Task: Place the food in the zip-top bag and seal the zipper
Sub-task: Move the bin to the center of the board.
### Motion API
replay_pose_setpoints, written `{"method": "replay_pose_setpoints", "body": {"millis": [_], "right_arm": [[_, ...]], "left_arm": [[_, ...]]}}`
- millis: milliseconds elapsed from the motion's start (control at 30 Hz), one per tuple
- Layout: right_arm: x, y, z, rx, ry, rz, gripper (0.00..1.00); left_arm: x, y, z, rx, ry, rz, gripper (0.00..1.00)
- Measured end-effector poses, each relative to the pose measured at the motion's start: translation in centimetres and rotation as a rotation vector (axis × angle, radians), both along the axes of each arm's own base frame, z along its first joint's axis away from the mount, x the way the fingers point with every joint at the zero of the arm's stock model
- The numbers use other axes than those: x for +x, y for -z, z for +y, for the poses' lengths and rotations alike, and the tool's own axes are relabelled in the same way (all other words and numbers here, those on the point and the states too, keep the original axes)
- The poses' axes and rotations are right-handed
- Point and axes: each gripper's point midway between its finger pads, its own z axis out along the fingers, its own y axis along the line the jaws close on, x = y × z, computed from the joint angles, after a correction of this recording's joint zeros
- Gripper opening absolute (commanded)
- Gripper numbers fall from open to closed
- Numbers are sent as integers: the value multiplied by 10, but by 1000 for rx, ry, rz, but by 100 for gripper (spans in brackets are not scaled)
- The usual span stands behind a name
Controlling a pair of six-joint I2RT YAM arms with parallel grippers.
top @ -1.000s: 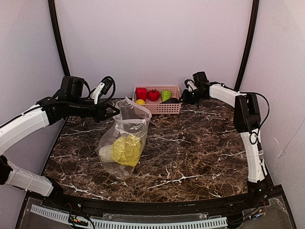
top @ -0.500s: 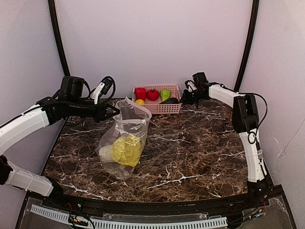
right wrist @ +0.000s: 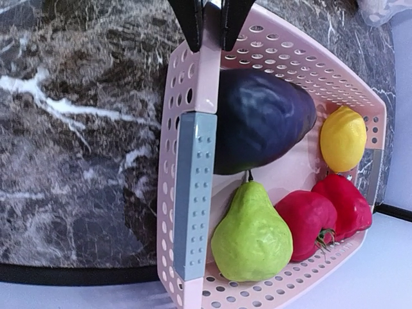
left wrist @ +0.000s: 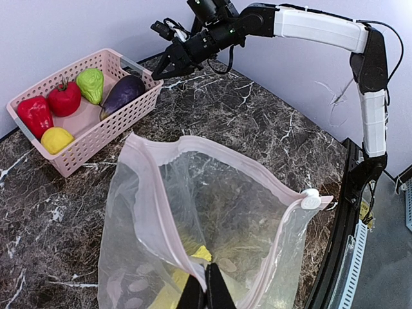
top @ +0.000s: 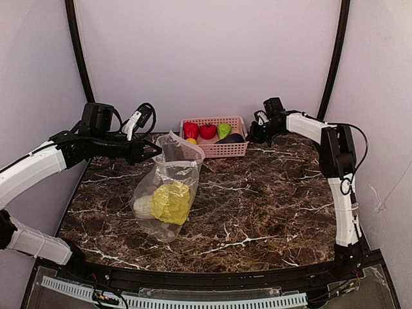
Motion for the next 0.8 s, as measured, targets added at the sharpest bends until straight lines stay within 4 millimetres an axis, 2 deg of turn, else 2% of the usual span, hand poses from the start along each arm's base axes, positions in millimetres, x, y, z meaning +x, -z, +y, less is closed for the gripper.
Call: {"method": "replay_pose_setpoints", "body": {"millis": [333, 433, 667, 800], "right_arm": [[-76, -34, -30, 9, 14, 71, 0], [-102, -33, -39, 10, 18, 94, 0], [-159, -18, -60, 0, 41, 157, 0], [-188, -20, -73, -11, 67, 158, 0]], "left_arm": [[-10, -6, -4, -30, 48, 1, 1], [-16, -7, -7, -47, 83, 12, 1], [-32, -12, -17, -84, 177, 30, 1], [-45, -9, -29, -83, 244, 32, 1]]}}
